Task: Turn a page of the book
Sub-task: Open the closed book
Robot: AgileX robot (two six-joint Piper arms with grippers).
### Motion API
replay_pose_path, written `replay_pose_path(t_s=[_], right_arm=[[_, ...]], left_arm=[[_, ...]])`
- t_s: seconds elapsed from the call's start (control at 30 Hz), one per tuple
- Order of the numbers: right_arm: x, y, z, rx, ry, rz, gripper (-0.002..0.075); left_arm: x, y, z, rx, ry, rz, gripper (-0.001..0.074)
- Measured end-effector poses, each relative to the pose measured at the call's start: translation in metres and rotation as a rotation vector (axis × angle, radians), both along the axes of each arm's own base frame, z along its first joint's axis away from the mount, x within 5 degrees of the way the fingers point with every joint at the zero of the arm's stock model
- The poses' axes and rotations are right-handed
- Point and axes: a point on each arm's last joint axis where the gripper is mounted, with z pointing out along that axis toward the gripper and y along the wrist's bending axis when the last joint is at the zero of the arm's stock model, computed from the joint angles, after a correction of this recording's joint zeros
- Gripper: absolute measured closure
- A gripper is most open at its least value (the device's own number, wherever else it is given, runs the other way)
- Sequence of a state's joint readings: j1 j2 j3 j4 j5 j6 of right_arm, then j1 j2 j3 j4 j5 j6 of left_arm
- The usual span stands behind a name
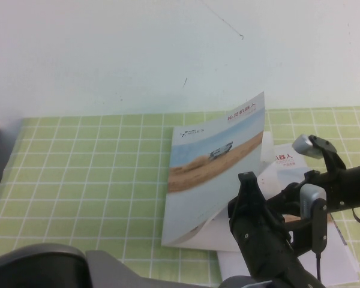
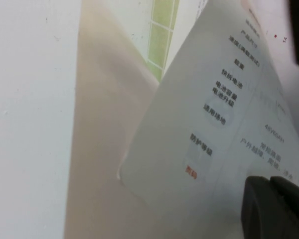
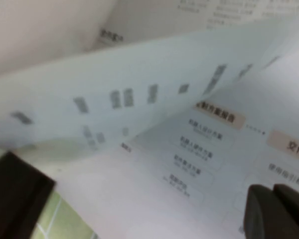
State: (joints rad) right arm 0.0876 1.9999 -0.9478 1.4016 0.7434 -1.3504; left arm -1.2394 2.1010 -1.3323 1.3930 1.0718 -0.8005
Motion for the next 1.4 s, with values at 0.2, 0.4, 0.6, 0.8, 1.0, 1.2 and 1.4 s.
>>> replay_pose_path(t_s=[0.2,0.4,0.6,0.8,1.0,1.2,1.4], right_arm=[[-0.001,0.003,-0.015,-0.019,0.038,0.0,0.0709],[-0.001,0.003,-0.015,-0.021,0.043,-0.004,0.071],[-0.001,0.003,-0.015,-0.023,0.049,-0.006,0.071],[0.0,0.003,-0.015,-0.028,0.053,-0.006,0.0711],[0.0,0.003,-0.015,-0.031,0.065,-0.01,0.0711],[0.0,0.003,-0.015,-0.029,0.074,-0.019,0.0711],[-0.001,0.003,-0.015,-0.029,0.081,-0.022,0.0711]], left_arm=[[0.003,0.002,0.001,0.001,-0.014,0.017,0.0738],[0.012,0.009,0.002,-0.01,-0.02,0.055,0.0738],[0.025,0.019,0.004,-0.025,-0.045,0.127,0.0738],[0.039,0.031,0.006,-0.028,-0.063,0.194,0.0738],[0.049,0.044,0.015,-0.081,-0.049,0.267,0.0738],[0.058,0.062,0.04,-0.178,-0.043,0.348,0.0738],[0.07,0.09,0.06,-0.28,0.0,0.49,0.0738]])
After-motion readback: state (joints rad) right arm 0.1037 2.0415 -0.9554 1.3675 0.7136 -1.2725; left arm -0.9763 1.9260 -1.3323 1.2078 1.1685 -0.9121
